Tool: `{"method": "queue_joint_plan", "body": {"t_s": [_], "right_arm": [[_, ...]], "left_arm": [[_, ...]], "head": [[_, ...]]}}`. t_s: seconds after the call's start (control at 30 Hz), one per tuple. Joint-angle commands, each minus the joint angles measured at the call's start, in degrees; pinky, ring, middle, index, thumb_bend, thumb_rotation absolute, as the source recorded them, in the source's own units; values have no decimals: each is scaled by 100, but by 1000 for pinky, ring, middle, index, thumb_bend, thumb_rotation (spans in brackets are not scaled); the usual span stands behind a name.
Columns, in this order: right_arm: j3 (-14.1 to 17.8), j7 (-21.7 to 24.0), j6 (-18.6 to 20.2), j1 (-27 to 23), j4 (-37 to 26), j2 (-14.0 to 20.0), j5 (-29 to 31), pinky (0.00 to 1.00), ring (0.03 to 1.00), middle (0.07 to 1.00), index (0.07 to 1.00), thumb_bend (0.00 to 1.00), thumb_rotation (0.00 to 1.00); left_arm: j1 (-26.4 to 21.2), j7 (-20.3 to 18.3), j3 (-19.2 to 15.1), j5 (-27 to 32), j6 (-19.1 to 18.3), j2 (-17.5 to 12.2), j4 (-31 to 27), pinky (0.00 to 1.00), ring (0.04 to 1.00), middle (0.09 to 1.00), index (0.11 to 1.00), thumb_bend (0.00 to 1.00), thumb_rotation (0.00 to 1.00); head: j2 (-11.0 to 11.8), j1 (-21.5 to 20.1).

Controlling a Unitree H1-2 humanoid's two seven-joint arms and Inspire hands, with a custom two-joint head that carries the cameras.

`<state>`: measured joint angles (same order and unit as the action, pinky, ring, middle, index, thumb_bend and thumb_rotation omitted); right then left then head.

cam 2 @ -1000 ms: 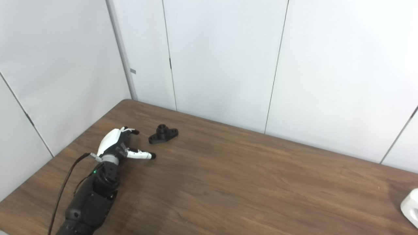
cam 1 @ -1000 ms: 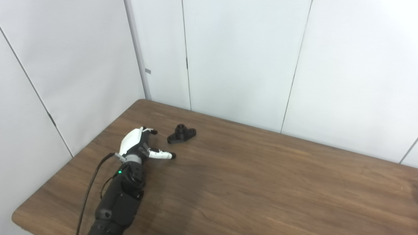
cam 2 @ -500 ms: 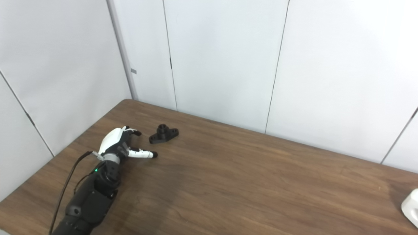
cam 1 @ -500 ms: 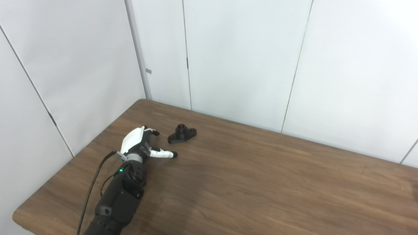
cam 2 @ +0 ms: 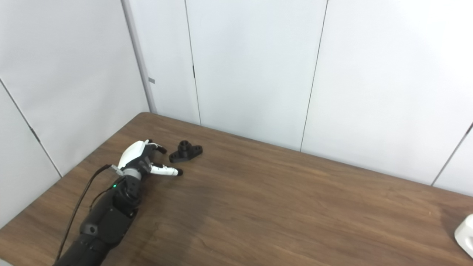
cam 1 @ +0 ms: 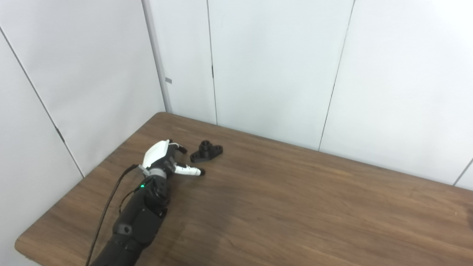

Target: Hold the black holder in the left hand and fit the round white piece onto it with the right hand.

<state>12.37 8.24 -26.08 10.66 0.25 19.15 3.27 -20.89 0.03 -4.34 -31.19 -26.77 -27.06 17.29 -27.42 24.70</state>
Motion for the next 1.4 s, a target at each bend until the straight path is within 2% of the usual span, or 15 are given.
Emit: {"method": "queue_joint_plan", "body": {"t_s": [0.0,0.23,0.53,0.87,1.2,1.37], "right_arm": [[-119,-8,-84,402,267,-320,85,549,684,751,756,591,582],[-127,-30,-82,480,165,-352,116,535,686,752,743,687,615],[-121,-23,-82,552,93,-377,128,558,723,785,761,722,634],[-113,-37,-72,655,-2,-425,93,636,813,858,818,785,662],[-110,-20,-70,716,-61,-443,178,697,853,893,861,820,671],[-107,-31,-53,737,-82,-426,189,727,868,902,874,861,694]], "left_arm": [[-205,10,114,-10,-3,-64,9,1000,1000,1000,747,971,207],[-292,115,287,102,91,-42,213,1000,1000,1000,742,963,186],[-388,158,500,220,138,11,384,1000,1000,1000,755,954,193],[-466,278,716,263,220,39,608,1000,1000,1000,750,958,199],[-428,513,818,295,657,47,751,1000,1000,1000,695,908,92],[-385,561,828,329,796,35,768,953,1000,1000,612,825,13]], "head": [[-3,-25],[-16,-114],[4,-241],[16,-349],[10,-380],[-6,-377]]}}
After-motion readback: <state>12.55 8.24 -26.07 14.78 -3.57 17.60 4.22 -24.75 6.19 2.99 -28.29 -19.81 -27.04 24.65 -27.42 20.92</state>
